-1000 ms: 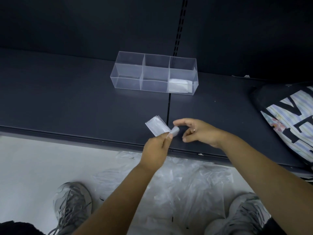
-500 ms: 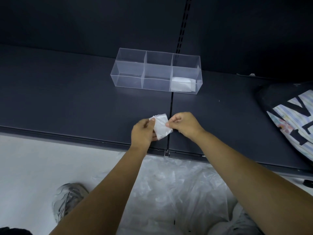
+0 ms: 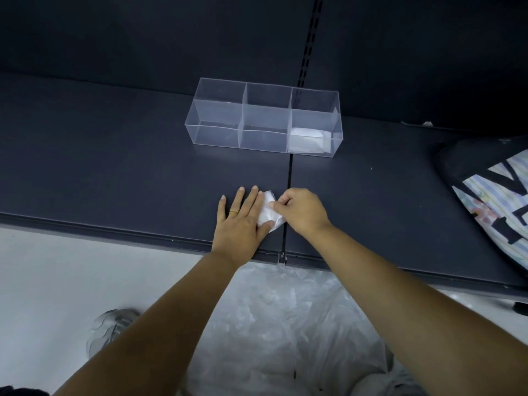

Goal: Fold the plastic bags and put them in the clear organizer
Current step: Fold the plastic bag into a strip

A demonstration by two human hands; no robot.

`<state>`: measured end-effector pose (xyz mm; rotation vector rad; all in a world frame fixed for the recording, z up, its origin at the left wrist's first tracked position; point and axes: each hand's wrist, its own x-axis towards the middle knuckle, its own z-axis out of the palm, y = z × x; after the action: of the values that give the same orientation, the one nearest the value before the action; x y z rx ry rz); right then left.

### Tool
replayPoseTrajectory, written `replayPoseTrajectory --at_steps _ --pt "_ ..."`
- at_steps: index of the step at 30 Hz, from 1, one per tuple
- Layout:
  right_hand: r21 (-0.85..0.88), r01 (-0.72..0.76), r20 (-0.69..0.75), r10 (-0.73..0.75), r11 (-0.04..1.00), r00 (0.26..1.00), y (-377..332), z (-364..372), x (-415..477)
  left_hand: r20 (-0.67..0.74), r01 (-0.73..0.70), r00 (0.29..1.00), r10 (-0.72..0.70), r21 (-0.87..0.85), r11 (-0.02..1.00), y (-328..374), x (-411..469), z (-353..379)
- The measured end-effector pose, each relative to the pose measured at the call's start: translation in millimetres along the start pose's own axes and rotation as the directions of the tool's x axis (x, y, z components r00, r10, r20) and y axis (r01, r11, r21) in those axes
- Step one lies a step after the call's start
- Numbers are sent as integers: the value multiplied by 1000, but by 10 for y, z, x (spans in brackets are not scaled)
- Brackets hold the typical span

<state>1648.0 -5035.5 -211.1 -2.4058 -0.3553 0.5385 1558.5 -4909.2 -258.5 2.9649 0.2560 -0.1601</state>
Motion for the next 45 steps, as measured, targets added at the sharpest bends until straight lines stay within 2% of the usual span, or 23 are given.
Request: replayPoseTrajectory --at_steps 2,7,11,14,17,19,21,22,23,24,25,26,27,30,32,36,37,39,40,42,44,45 --pt "-26 32 -50 -33 999 998 23 114 -131 28 -11 1000 11 17 1000 -17 9 -7" --pt "-158 97 -281 -138 983 950 212 218 -294 62 24 998 -26 34 999 -36 13 -38" --pt "-169 73 -309 -123 983 943 225 237 -302 74 73 994 -76 41 996 -9 -3 -58" --pt "-151 -10 -339 -42 988 940 155 288 -319 74 139 987 -142 42 989 52 -41 -39" --pt "-110 -83 -283 49 990 958 49 302 -314 86 198 975 -203 65 978 139 -118 -24" --pt "-25 -88 -209 81 996 974 -23 256 -284 111 203 972 -207 49 978 181 -171 -21" --pt "144 -88 -106 104 986 989 -88 164 -254 145 222 968 -207 -96 970 174 -186 -75" --pt "210 -70 -63 84 975 994 -110 100 -248 156 244 965 -211 -237 940 150 -182 -139" --pt "243 -27 -34 37 970 999 -127 24 -253 167 274 960 -223 -418 866 109 -164 -223" --pt "248 34 -10 -33 968 999 -145 -68 -266 200 304 953 -228 -607 734 52 -139 -322" --pt "237 102 25 -111 966 993 -163 -167 -286 259 330 944 -204 -760 560 -2 -124 -431" --pt "227 164 73 -185 960 980 -180 -265 -312 317 350 937 -149 -848 399 -42 -119 -539" --pt "224 211 125 -242 952 962 -196 -359 -336 352 362 932 -88 -881 305 -69 -111 -629" --pt "239 276 216 -328 931 920 -210 -607 -358 399 379 914 76 -904 197 -73 -41 -753" --pt "296 249 232 -322 922 918 -192 -724 -332 398 384 909 124 -915 123 -8 16 -775" --pt "412 55 170 -136 910 976 -61 -827 -190 337 337 941 33 -941 -21 155 121 -779" --pt "405 19 162 -92 914 982 -38 -842 -137 303 302 953 -13 -953 -31 184 163 -772" --pt "375 1 98 -40 927 994 -21 -899 39 234 234 958 -167 -972 -18 216 227 -751" --pt "382 13 24 -24 924 999 -28 -945 162 183 201 947 -265 -979 40 209 234 -720" --pt "448 40 -154 33 893 988 -48 -1082 472 26 178 914 -405 -923 342 164 205 -575" --pt "453 52 -292 94 890 952 -62 -1223 807 -131 186 917 -378 -696 694 135 109 -390" --pt "409 44 -326 101 912 940 -55 -1268 971 -143 196 935 -324 -553 810 137 57 -287"
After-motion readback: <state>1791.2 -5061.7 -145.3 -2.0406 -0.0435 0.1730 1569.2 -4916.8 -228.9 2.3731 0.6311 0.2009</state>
